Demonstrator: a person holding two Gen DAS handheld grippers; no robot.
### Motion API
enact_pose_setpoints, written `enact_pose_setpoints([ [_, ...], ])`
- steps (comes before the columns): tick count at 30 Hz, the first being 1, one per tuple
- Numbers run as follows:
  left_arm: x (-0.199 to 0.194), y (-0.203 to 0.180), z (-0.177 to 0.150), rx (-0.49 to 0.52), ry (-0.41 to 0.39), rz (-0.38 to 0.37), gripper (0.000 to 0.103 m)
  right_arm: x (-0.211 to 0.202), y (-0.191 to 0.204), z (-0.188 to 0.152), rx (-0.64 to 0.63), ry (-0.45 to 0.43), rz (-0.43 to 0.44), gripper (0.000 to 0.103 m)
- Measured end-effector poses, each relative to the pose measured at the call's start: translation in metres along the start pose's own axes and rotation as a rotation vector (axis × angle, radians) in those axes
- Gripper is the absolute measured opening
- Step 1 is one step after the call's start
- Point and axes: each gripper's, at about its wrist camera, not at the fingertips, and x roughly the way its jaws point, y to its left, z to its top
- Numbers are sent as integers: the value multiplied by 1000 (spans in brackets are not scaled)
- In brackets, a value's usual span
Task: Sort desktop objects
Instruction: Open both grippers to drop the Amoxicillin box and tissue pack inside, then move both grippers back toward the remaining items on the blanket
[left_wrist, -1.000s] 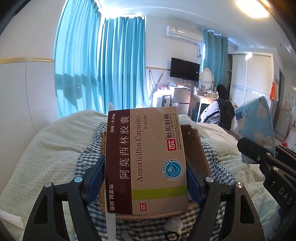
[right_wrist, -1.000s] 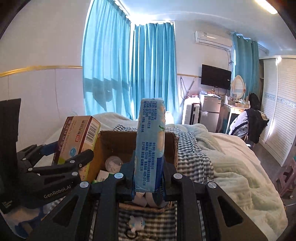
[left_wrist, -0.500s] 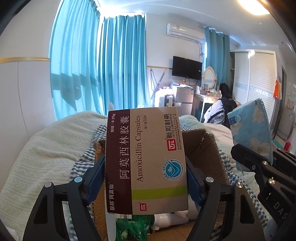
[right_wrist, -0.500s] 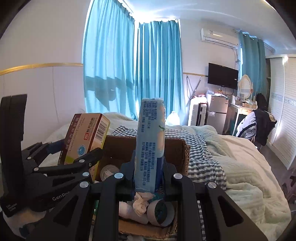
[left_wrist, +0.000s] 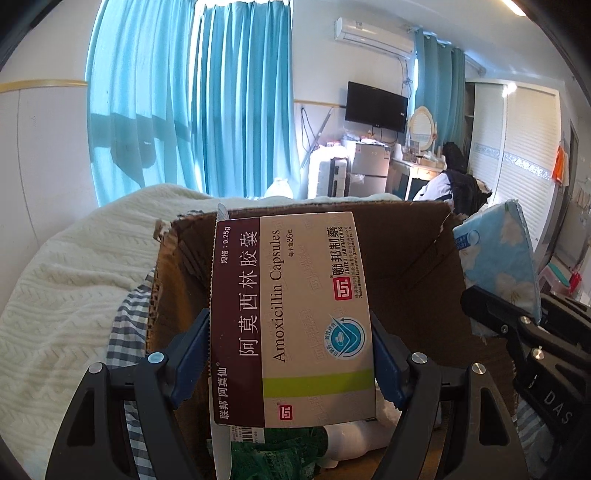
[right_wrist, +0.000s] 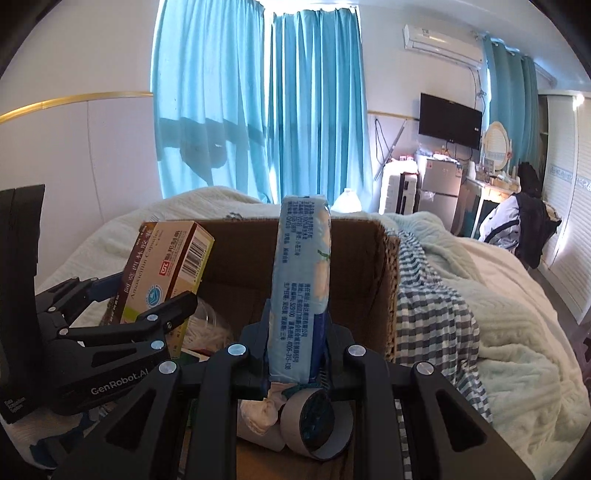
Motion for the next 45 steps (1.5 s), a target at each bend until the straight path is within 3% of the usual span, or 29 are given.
enact_pose_setpoints([
  [3, 5, 1, -1, 0, 12, 25, 82, 9, 0, -4, 3, 8, -7, 24],
  [5, 7, 4, 0, -11, 23, 36, 87, 9, -3, -6, 23, 20, -6, 36],
  [7, 0, 9, 1, -35, 4, 29, 90, 0, -4, -6, 39, -3, -7, 55],
  [8, -4, 10, 3, -41, -6, 29, 90, -4, -3, -5, 33, -16, -15, 57],
  [13, -33, 11, 10, -41, -59, 39, 91, -33, 4, 1, 15, -72, -73, 57],
  [24, -92, 9, 26, -49, -145, 39, 91, -97, 9, 12, 23, -154, -89, 65],
  [27, -110, 5, 31, -42, -172, 36, 98, -109, 4, 12, 47, -160, -96, 68],
  [32, -143, -4, 33, -48, -211, 32, 101, -138, -2, 11, 67, -183, -101, 70],
  [39, -176, -16, 20, -40, -228, 65, 103, -167, -9, -3, 81, -170, -100, 70],
  [43, -189, -16, -7, -68, -277, 133, 103, -177, -11, -22, 96, -153, -101, 70],
  [45, -189, -10, -21, -99, -255, 128, 102, -179, -12, -31, 102, -138, -93, 70],
])
